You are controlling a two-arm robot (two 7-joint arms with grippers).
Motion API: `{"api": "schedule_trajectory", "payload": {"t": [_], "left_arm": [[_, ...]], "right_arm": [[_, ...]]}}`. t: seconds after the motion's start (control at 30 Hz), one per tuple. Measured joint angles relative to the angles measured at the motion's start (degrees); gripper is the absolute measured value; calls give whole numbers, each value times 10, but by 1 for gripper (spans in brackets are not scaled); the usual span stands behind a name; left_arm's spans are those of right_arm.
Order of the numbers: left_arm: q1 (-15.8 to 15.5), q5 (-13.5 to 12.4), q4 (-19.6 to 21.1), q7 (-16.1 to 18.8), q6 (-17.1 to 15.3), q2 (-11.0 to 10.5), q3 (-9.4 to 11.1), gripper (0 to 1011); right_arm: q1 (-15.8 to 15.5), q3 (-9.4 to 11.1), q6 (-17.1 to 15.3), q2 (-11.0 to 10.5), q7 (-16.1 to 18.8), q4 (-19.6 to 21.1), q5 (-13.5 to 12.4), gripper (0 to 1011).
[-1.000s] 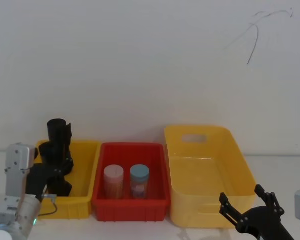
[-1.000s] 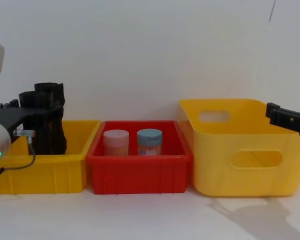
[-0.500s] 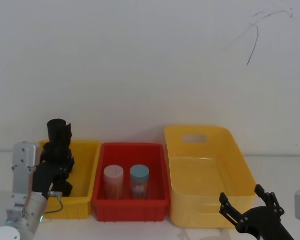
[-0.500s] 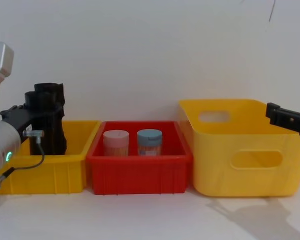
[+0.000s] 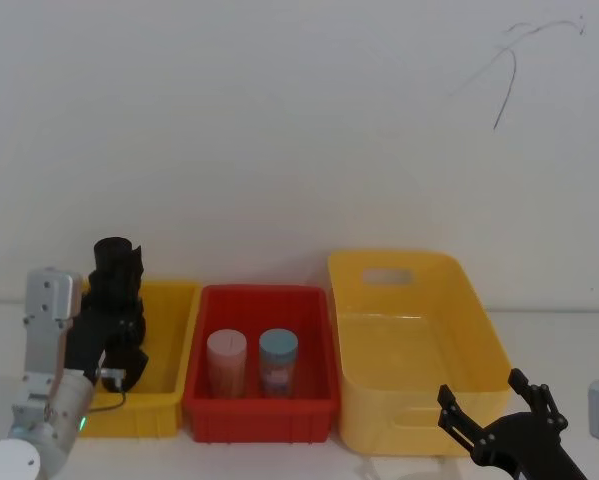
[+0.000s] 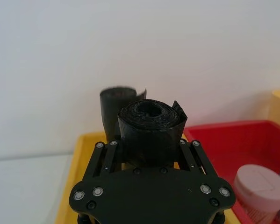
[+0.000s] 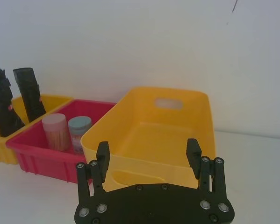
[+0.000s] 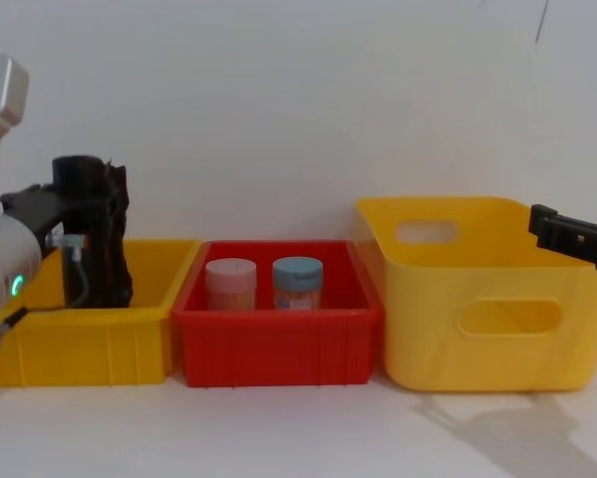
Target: Pick up the garbage bag with the one hand and transfer it to the other hand.
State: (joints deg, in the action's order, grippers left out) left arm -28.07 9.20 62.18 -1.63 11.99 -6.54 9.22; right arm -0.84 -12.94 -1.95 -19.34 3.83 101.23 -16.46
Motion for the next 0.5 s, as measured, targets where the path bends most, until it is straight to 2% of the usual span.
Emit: {"api": "schedule_trajectory", "payload": {"t": [0.23,0.5], "left_arm": [[3,-10,42,-9,-14,-9,4,486],[0,-11,94,-47,-32,-23,12,486]], "right_arm": [[0,0,0,0,0,0,0,1000],[0,0,0,0,0,0,0,1000]]}}
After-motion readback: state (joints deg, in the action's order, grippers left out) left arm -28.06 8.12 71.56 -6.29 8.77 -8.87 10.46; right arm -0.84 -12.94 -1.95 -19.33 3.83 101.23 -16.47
